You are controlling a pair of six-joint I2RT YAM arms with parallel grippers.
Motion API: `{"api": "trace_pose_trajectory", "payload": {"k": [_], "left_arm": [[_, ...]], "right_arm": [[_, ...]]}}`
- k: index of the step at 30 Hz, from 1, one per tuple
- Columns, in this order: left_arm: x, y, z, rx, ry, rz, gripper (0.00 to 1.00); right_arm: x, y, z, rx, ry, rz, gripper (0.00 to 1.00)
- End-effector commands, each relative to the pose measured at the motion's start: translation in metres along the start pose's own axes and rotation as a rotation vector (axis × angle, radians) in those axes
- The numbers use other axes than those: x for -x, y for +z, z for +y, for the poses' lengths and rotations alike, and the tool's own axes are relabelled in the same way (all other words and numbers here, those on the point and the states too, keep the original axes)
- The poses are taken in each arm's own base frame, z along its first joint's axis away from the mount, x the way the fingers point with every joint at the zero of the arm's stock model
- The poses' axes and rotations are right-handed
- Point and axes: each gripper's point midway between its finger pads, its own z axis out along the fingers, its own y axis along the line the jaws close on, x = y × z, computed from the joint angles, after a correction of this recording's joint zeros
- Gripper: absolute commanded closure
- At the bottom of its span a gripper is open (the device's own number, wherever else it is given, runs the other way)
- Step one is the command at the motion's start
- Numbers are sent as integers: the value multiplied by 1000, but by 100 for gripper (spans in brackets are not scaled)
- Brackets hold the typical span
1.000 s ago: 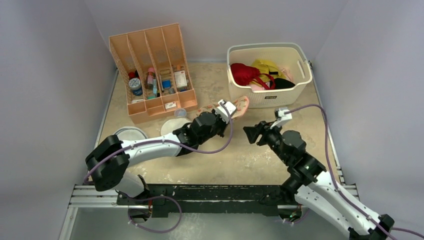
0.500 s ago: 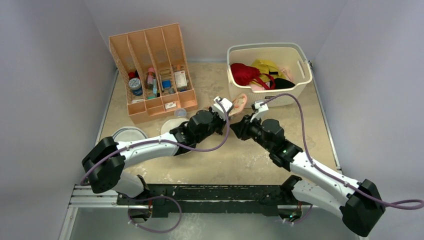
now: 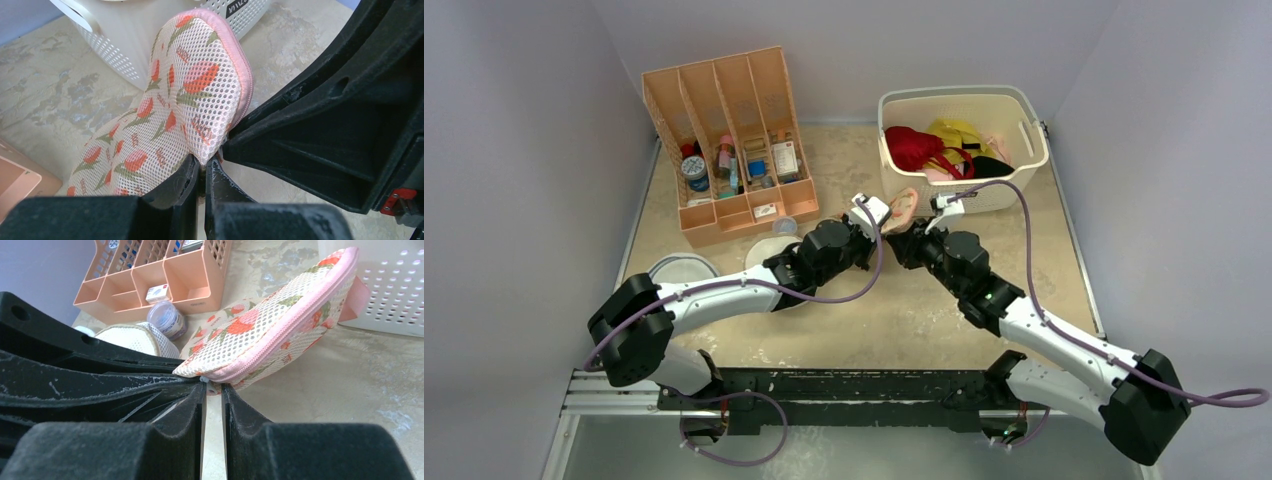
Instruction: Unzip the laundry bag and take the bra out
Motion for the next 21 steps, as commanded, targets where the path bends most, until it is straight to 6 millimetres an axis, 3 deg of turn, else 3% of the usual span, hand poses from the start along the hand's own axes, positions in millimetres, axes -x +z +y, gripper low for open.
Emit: {"api": "trace_pose_trajectory", "payload": {"k": [1, 9, 21], "left_arm": [[36, -7, -7, -40, -46, -100, 100], [37, -8, -11, -63, -45, -100, 100], [30, -3, -16, -84, -53, -76, 100]], "right_arm": [[38, 8, 5, -34, 5, -113, 81], [34, 19, 5, -32, -9, -103, 79], [23, 26, 21, 74, -75, -61, 62]]}}
